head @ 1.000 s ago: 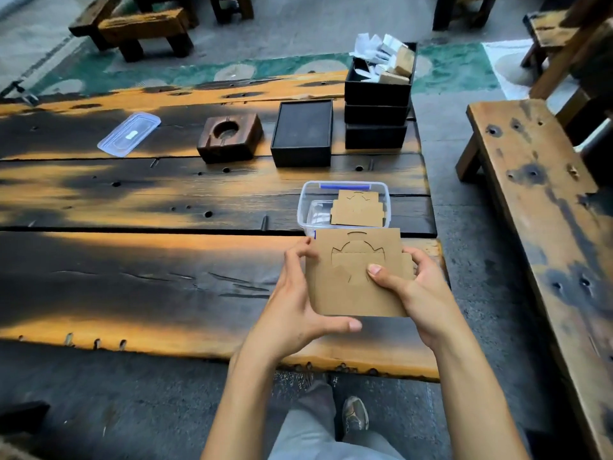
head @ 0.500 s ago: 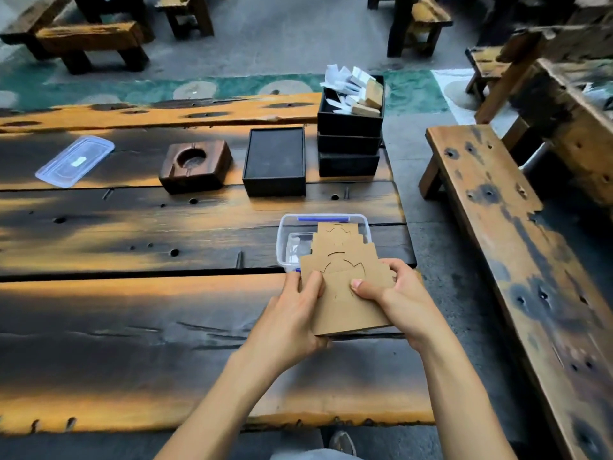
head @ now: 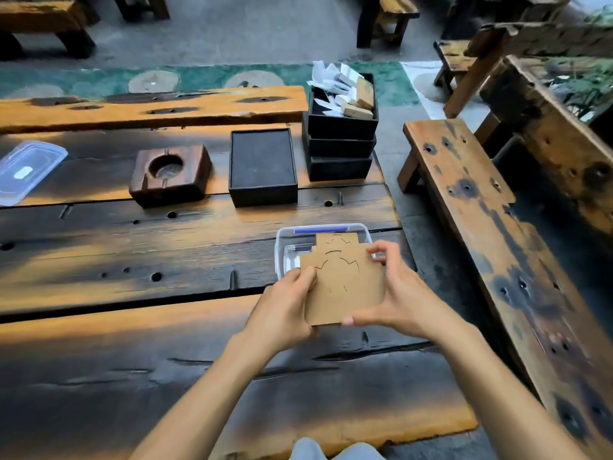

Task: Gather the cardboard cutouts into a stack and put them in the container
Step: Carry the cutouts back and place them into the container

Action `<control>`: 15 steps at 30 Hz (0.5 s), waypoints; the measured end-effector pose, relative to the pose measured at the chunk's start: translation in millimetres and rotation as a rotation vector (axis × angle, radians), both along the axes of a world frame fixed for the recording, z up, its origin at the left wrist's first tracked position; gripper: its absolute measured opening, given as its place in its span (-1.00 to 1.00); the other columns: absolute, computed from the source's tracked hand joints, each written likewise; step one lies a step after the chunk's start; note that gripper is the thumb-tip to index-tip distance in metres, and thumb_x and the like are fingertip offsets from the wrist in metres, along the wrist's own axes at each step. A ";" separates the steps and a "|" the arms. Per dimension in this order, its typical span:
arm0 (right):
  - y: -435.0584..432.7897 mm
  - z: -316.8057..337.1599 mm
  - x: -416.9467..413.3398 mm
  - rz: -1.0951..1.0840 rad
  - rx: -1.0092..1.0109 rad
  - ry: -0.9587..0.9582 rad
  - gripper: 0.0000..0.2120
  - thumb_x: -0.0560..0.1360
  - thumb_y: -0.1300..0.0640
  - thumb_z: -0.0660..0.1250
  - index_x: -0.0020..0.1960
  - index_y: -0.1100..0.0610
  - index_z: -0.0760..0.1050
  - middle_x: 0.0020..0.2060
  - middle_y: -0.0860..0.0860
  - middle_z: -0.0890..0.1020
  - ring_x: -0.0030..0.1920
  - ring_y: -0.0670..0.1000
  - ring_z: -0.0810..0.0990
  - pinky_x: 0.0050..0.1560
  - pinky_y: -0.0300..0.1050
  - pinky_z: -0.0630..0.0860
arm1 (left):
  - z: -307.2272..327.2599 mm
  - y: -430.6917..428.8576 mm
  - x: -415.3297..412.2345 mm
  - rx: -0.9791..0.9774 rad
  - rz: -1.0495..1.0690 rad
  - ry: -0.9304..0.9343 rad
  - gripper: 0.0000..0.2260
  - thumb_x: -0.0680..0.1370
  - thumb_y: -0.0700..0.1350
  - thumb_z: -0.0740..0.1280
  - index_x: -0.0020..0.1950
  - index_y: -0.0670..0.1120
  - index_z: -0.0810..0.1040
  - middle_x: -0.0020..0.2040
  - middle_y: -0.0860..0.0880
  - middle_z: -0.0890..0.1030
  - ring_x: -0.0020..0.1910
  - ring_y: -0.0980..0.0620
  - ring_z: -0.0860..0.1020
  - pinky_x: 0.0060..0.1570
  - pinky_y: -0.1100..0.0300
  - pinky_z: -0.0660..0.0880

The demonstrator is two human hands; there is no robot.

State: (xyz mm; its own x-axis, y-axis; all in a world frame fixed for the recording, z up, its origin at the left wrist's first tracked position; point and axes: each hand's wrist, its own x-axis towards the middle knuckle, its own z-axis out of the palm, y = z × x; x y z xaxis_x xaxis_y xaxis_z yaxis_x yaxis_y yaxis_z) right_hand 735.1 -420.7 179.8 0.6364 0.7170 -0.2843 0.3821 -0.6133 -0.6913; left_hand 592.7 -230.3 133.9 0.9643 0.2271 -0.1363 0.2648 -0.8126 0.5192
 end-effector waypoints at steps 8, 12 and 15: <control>6.8 -23.5 18.7 0.262 -0.331 -0.240 -0.17 0.10 -0.15 0.65 0.06 -0.24 0.08 -0.07 -0.11 0.39 -0.09 0.08 0.50 -0.13 -0.04 0.37 | -23.8 6.3 18.6 0.075 -0.045 0.090 -0.42 0.36 -0.05 0.55 0.05 0.07 0.14 0.10 -0.04 0.45 -0.02 -0.24 0.55 -0.11 -0.03 0.54; 3.8 -42.6 31.1 0.269 -0.364 -0.265 -0.16 0.10 -0.16 0.65 0.07 -0.25 0.07 -0.05 -0.10 0.37 -0.13 0.07 0.46 -0.26 -0.10 0.27 | -34.6 1.1 29.4 0.091 -0.031 0.117 -0.42 0.38 -0.04 0.53 0.16 0.04 0.18 0.13 -0.05 0.45 -0.04 -0.26 0.56 -0.12 -0.05 0.57; 6.0 -54.9 45.8 0.278 -0.368 -0.260 -0.12 0.10 -0.13 0.68 0.15 -0.24 0.12 0.02 -0.08 0.33 -0.13 0.07 0.42 -0.35 -0.25 0.10 | -40.8 -1.4 44.1 0.106 0.002 0.132 -0.43 0.37 -0.06 0.52 0.15 0.05 0.18 0.14 -0.04 0.44 -0.03 -0.27 0.56 -0.18 0.00 0.51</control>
State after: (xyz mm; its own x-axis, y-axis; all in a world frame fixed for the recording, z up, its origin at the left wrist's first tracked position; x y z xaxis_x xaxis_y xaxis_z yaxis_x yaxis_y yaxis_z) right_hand 780.9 -414.7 124.9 0.5193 0.7513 -0.4073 0.6952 -0.6485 -0.3099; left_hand 636.8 -231.7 93.1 0.9390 0.2491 -0.2371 0.3270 -0.8603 0.3910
